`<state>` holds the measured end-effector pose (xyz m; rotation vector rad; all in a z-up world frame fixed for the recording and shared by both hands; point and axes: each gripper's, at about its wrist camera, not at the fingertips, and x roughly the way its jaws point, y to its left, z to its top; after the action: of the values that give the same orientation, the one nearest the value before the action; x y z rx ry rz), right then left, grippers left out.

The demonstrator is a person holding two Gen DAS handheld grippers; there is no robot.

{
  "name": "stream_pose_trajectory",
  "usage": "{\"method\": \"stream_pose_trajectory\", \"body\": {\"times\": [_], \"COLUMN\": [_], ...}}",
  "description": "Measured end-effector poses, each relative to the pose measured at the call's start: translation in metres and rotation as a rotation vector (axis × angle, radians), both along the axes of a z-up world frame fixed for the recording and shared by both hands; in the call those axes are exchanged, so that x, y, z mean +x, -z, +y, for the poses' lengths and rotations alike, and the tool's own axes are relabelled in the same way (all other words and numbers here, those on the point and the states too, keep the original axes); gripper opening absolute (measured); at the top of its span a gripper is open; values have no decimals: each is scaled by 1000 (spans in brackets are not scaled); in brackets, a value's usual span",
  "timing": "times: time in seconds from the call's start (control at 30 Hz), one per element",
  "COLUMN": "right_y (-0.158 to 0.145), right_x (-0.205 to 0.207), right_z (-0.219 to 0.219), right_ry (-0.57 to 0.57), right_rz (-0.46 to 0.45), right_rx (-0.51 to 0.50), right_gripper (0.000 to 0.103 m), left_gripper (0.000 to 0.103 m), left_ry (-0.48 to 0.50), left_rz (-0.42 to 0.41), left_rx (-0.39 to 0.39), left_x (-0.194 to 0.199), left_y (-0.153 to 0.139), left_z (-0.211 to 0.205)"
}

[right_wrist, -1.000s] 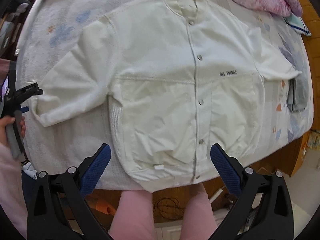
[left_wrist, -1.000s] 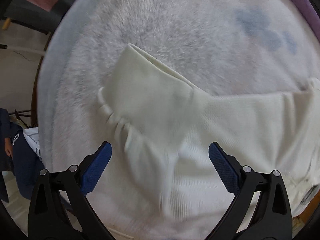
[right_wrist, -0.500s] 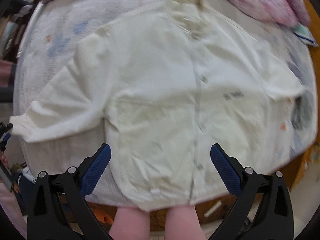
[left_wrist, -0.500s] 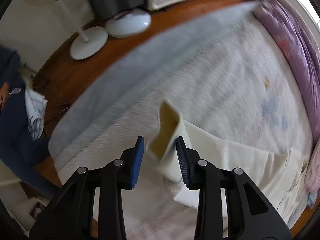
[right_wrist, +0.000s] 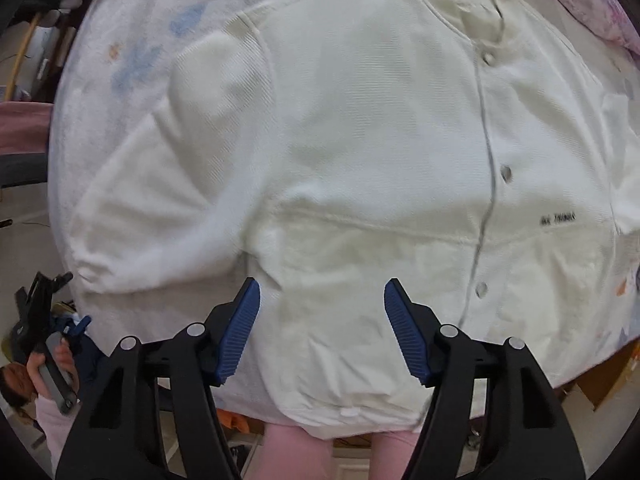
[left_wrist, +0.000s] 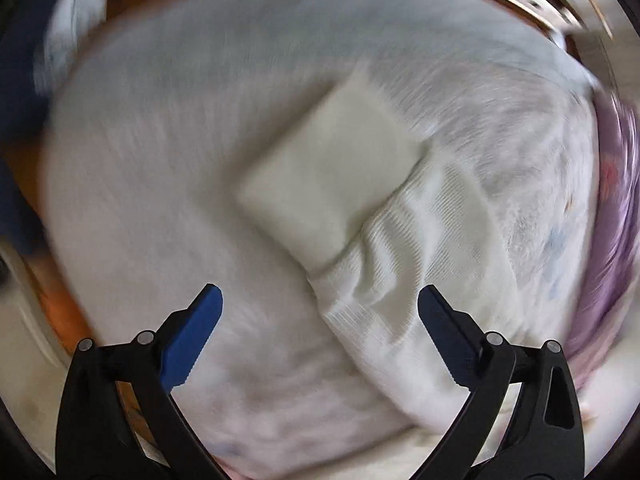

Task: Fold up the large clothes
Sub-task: 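Close the left tool on the sleeve cuff and lift it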

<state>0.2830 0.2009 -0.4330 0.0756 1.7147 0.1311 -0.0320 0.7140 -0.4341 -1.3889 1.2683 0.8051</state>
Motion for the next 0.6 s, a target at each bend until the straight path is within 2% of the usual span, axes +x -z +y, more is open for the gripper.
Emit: {"method": "stream_pose_trajectory", "body": {"times": [0.07, 0.1, 0.17, 0.2, 0.23, 0.3, 0.33, 0.4, 0.5, 0.6], "right_y": [6, 8, 12, 13, 14, 19, 22, 25, 23, 24], "right_x": [-6, -8, -13, -15, -18, -20, -21, -19, -8, 10], "right_z": [-6, -10, -17, -19, -21, -21, -20, -15, -1, 8], "right_ry": [17, 25, 37, 41, 45, 50, 53, 50, 8, -12], "right_rz": [26, 37, 47, 48, 48, 56, 66, 68, 16, -33], "right_rx": [-11, -28, -58, -64, -69, -80, -81, -68, -46, -38], "right_gripper": [66, 66, 66, 66, 66, 66, 66, 66, 66, 66], "left_gripper": [98, 98, 98, 91, 65, 40, 20, 18, 17, 16], "left_ry": [-116, -164, -246, -276, -291, -229, -191, -112, -93, -13], "left_rz": [-35, -31, -1, -13, -45, -82, -69, -76, -133, -166], "left_rx": [-97, -110, -84, -62, -12, 36, 54, 92, 143, 261], "left_x": [-6, -8, -11, -11, -11, -2, 3, 11, 15, 27], "left_y": [29, 38, 39, 35, 25, 9, 4, -10, -40, -83], "left_z": [-1, -1, 2, 3, 5, 7, 7, 10, 15, 13]}}
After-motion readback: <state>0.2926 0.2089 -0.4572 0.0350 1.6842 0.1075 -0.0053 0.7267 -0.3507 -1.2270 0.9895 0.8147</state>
